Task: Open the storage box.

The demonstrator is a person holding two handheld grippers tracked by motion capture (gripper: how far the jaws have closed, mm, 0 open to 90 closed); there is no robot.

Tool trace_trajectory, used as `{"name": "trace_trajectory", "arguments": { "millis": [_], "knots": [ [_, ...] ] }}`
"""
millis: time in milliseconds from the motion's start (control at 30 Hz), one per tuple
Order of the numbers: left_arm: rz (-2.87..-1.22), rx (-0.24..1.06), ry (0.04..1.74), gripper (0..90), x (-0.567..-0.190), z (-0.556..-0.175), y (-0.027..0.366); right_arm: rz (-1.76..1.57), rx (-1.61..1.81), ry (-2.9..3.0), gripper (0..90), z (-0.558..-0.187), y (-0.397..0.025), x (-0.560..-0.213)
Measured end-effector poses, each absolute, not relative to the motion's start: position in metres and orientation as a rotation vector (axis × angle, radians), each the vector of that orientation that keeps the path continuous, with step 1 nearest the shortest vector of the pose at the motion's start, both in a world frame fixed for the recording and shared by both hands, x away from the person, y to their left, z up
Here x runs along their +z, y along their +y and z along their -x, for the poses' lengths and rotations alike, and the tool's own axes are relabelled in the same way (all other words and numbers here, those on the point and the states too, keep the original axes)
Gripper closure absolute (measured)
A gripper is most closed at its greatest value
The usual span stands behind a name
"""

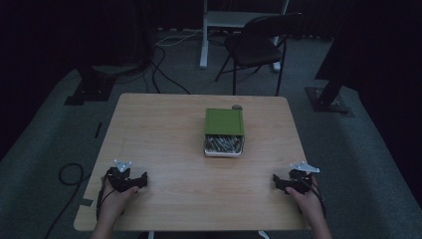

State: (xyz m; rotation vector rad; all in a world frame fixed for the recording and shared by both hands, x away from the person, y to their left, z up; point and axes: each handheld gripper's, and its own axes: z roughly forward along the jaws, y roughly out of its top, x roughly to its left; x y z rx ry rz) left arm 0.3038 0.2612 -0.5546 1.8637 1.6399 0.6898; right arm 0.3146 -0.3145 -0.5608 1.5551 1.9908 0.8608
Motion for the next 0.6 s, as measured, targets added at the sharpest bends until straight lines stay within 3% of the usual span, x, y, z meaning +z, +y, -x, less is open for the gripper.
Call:
{"name": "trace_trajectory", "arguments": {
  "millis": [600],
  "knots": [
    [-1.961,0.738,1.515,9.8,-0.553,-0.303,0.249,-1.555,0.861,1.991,10.1,-0.315,-0.315,-0.561]
  ]
}}
